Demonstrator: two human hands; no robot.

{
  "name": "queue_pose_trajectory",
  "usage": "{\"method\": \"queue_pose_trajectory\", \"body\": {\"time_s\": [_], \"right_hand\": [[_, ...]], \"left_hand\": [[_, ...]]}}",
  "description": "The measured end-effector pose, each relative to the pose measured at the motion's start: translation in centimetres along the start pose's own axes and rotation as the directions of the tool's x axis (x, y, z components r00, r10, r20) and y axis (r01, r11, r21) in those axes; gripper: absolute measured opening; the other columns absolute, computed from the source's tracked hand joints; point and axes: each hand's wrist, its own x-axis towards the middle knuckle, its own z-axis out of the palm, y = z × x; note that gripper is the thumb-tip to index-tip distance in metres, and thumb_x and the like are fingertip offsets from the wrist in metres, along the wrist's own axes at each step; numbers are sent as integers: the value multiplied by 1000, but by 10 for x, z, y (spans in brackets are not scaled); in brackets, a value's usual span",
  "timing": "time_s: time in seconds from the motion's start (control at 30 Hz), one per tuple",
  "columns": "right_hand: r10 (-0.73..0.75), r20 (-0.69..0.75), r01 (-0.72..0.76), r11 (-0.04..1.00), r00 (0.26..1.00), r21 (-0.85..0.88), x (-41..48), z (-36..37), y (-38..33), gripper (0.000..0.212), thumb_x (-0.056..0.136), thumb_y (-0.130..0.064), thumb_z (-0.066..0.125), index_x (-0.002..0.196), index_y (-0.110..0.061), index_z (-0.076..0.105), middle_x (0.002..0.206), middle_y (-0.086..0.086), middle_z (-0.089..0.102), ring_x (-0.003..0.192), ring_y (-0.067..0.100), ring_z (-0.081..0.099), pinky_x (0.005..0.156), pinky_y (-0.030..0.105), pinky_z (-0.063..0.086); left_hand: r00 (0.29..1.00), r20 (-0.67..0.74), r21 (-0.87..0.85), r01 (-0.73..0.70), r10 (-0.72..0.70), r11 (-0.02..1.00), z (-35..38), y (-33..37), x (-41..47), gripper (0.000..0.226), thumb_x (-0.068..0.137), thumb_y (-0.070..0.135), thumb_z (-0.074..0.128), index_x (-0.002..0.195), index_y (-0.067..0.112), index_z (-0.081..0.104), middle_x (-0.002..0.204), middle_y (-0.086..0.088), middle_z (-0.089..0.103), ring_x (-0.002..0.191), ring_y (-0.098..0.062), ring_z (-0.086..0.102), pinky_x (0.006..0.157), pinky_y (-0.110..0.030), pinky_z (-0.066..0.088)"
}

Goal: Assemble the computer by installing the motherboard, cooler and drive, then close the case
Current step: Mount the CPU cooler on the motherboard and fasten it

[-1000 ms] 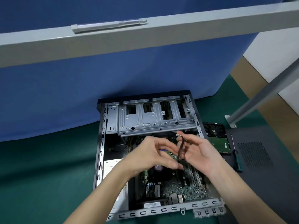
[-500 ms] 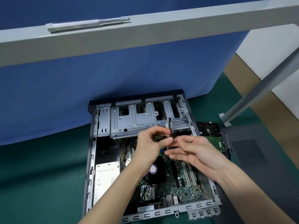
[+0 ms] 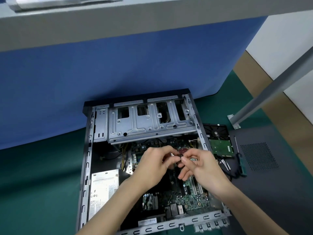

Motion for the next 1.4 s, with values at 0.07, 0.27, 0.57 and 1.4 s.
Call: {"method": "queue_pose_trajectory", "body": {"time_s": [0.07,0.27,0.57,1.4], "right_hand": [[15,-49,-16,1000,999,-18,2,1,3,11,97,-4,52,93,3,59,80,19,66,57,30,68,58,40,58],[-331,-519,89,895,788,-437,4,-12,5,19,93,-32,53,92,-19,67,65,-5,64,56,12,62,58,33,54],[-181,-384,0,904,905,-427,40,-42,27,48,88,-65,39,94,-23,62,65,-8,60,64,11,58,67,34,48],[-256,-419,111,934,871,-340,50,-43,48,53,89,-62,42,88,-16,67,54,-14,43,52,2,40,54,18,27]], "left_hand": [[994,51,-222,109,-101,969,4,-3,6,12,90,29,62,88,19,68,64,5,65,56,-1,59,51,-10,43],[952,39,-232,305,-305,923,25,-19,36,20,95,26,56,87,9,64,60,2,55,57,-13,51,62,-27,43],[848,135,107,501,-512,859,63,-38,105,32,99,31,45,122,12,56,105,-14,67,102,-29,62,90,-35,48],[767,297,-316,641,-569,699,92,-45,149,24,100,16,38,99,7,61,43,2,57,58,-14,64,80,-29,54]]}}
